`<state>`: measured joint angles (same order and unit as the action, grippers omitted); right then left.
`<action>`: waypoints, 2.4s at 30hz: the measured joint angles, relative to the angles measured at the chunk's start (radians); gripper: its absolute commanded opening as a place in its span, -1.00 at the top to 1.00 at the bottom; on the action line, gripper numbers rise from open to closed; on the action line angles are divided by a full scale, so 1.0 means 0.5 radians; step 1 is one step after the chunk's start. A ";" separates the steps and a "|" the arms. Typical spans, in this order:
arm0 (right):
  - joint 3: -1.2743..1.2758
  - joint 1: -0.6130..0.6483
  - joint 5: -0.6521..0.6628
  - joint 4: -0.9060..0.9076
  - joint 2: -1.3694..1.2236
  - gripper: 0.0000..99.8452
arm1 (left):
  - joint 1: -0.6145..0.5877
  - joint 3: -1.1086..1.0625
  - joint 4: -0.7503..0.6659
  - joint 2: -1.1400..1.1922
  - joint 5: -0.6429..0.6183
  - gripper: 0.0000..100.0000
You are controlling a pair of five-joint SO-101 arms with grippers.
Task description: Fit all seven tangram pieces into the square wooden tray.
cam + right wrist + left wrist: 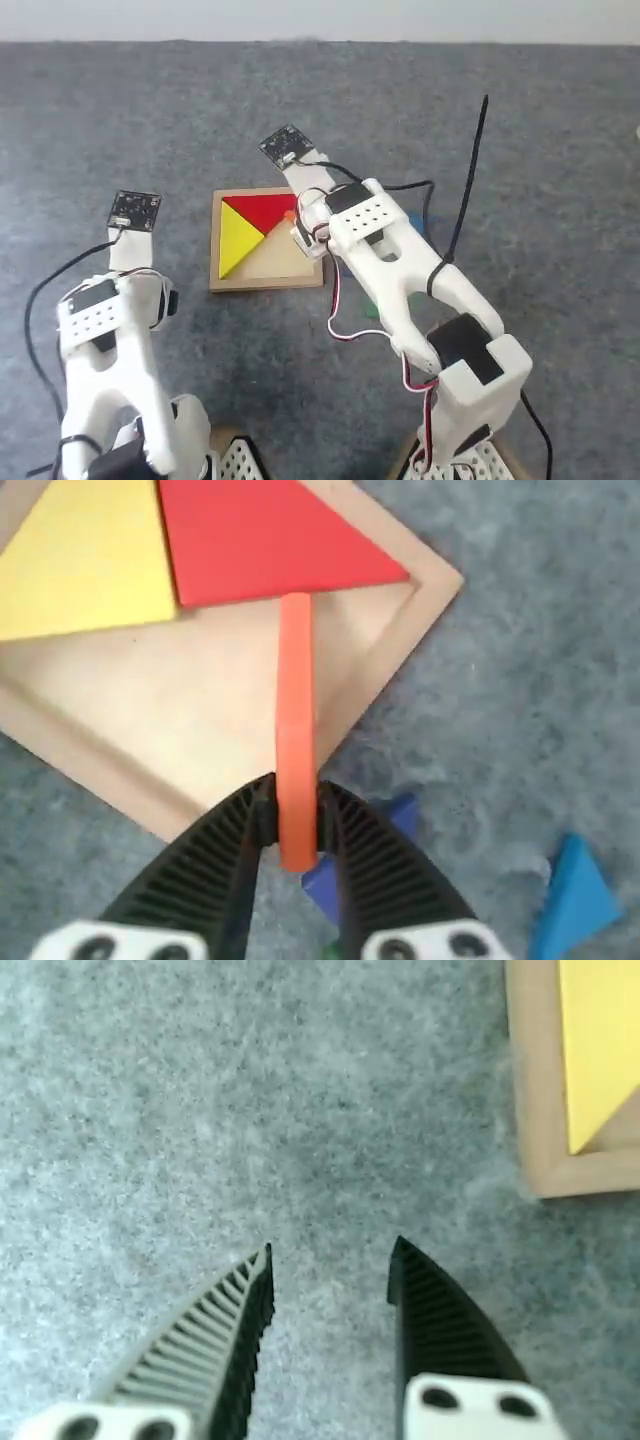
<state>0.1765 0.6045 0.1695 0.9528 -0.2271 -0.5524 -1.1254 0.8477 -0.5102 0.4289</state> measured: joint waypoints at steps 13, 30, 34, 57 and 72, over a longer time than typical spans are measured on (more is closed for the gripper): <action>0.000 0.000 -0.310 0.031 0.000 0.75 | 0.000 0.000 0.000 0.000 0.000 0.64; 0.000 0.009 -0.169 0.031 0.034 0.94 | 0.000 0.000 0.000 0.000 0.000 0.64; 0.000 0.169 0.052 0.040 0.077 0.95 | 0.000 0.000 0.000 0.000 0.000 0.64; -0.402 0.135 -0.445 -0.273 -0.328 0.98 | 0.000 0.000 0.000 0.000 0.000 0.64; -0.037 -0.436 -0.350 0.488 0.994 0.98 | 0.365 0.000 0.095 -0.381 -0.221 0.64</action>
<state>0.1580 0.3867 -0.0054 1.1968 0.2700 -0.3698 -1.1254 0.8953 -0.7004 0.3184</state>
